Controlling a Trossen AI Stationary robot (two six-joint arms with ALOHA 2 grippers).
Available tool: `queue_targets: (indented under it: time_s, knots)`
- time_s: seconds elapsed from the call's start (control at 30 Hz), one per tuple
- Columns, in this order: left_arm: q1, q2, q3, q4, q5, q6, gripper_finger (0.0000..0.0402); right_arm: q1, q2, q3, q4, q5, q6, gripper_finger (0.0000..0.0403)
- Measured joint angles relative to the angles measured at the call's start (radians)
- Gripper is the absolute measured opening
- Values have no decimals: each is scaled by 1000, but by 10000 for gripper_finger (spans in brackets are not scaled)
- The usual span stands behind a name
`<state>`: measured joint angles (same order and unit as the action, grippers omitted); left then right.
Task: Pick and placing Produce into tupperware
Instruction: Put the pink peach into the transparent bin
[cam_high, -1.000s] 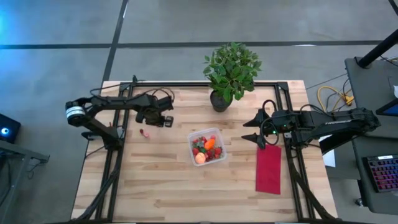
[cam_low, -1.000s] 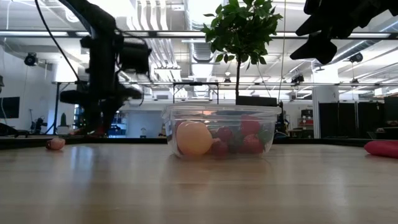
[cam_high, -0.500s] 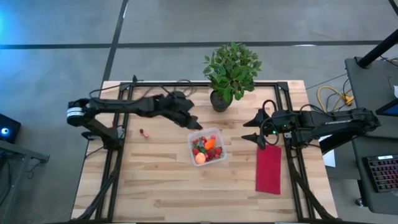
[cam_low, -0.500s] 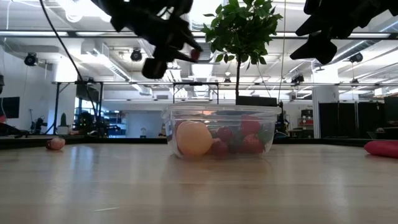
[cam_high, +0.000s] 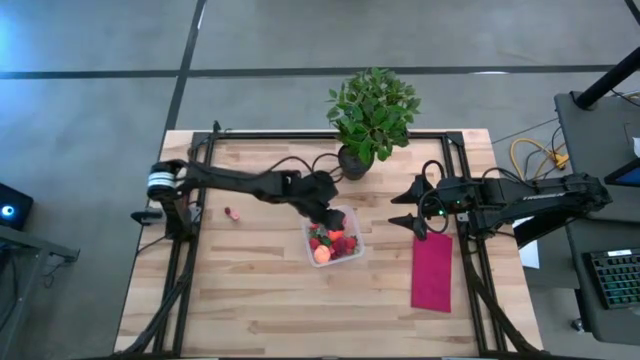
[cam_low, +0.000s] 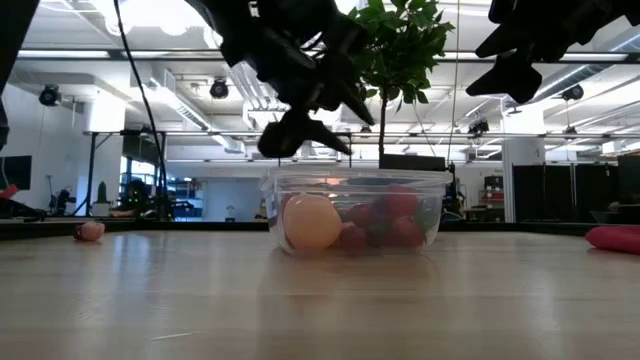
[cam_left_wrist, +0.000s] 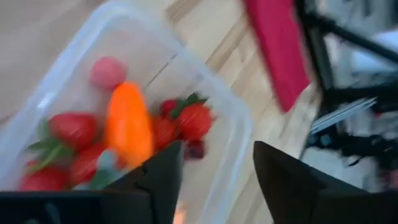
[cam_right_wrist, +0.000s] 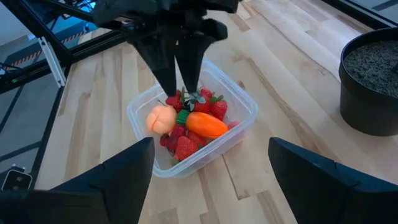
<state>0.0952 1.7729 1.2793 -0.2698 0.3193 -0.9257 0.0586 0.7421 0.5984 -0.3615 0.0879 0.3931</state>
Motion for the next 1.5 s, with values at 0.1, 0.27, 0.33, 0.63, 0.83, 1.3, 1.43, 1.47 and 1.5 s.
queue_targets:
  time_s: [0.1, 0.27, 0.33, 0.63, 0.83, 1.3, 1.43, 1.47, 1.5]
  knots:
    - [10, -50, 9, -182, -6, 87, 198, 0, 0, 0, 0, 0, 0, 308]
    - [27, -189, 7, -688, -260, -9, 203, 0, 0, 0, 0, 0, 0, 310]
    - [28, -245, -20, -855, -395, -115, 203, 0, 0, 0, 0, 0, 0, 309]
    - [28, -501, -387, -842, -405, -389, 203, 0, 0, 0, 0, 0, 0, 311]
    - [29, -597, -578, -779, -401, -514, 203, 0, 0, 0, 0, 0, 0, 306]
    - [30, -607, -703, -636, -467, -613, 203, 0, 0, 0, 0, 0, 0, 310]
    - [30, -564, -715, -635, -475, -614, 203, 0, 0, 0, 0, 0, 0, 306]
    - [30, -554, -714, -630, -484, -614, 203, 0, 0, 0, 0, 0, 0, 305]
    - [30, -545, -712, -628, -495, -615, 203, 0, 0, 0, 0, 0, 0, 304]
